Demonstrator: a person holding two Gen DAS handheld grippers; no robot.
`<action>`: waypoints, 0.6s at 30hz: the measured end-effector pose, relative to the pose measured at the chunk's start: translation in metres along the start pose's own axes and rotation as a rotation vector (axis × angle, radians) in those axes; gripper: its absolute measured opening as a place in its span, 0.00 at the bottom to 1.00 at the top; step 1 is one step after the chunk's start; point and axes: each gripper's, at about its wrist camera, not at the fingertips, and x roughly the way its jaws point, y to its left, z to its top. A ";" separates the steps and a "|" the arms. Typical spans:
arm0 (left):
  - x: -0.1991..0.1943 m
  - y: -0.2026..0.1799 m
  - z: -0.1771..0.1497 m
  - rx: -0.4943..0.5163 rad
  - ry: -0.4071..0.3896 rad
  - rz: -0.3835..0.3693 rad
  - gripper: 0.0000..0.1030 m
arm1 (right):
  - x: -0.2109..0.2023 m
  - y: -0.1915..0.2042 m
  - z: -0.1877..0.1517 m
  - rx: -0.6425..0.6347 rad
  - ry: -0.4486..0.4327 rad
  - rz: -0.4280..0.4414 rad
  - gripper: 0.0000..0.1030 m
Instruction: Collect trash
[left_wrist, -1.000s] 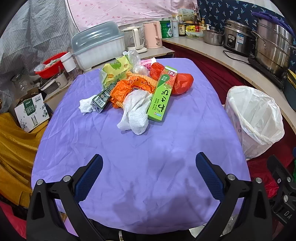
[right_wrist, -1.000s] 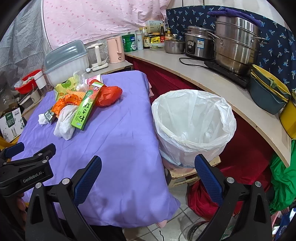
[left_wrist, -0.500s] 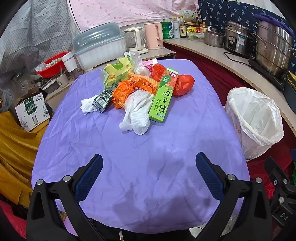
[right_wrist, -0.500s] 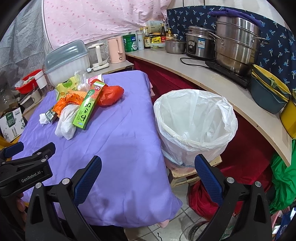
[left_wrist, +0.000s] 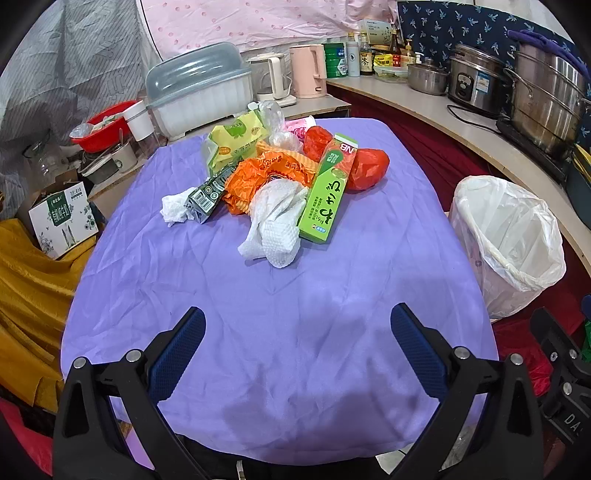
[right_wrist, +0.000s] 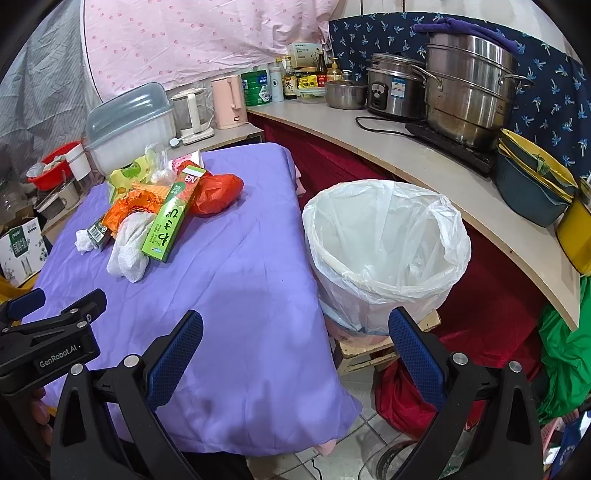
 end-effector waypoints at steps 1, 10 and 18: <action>0.000 0.001 0.000 -0.002 0.000 -0.003 0.93 | 0.000 0.000 0.000 -0.001 0.000 -0.002 0.94; 0.003 0.003 0.005 -0.001 0.004 -0.008 0.93 | 0.002 0.000 0.004 0.003 -0.004 -0.004 0.94; 0.009 0.006 0.009 -0.004 0.012 -0.013 0.93 | 0.009 0.006 0.013 -0.005 0.004 -0.013 0.94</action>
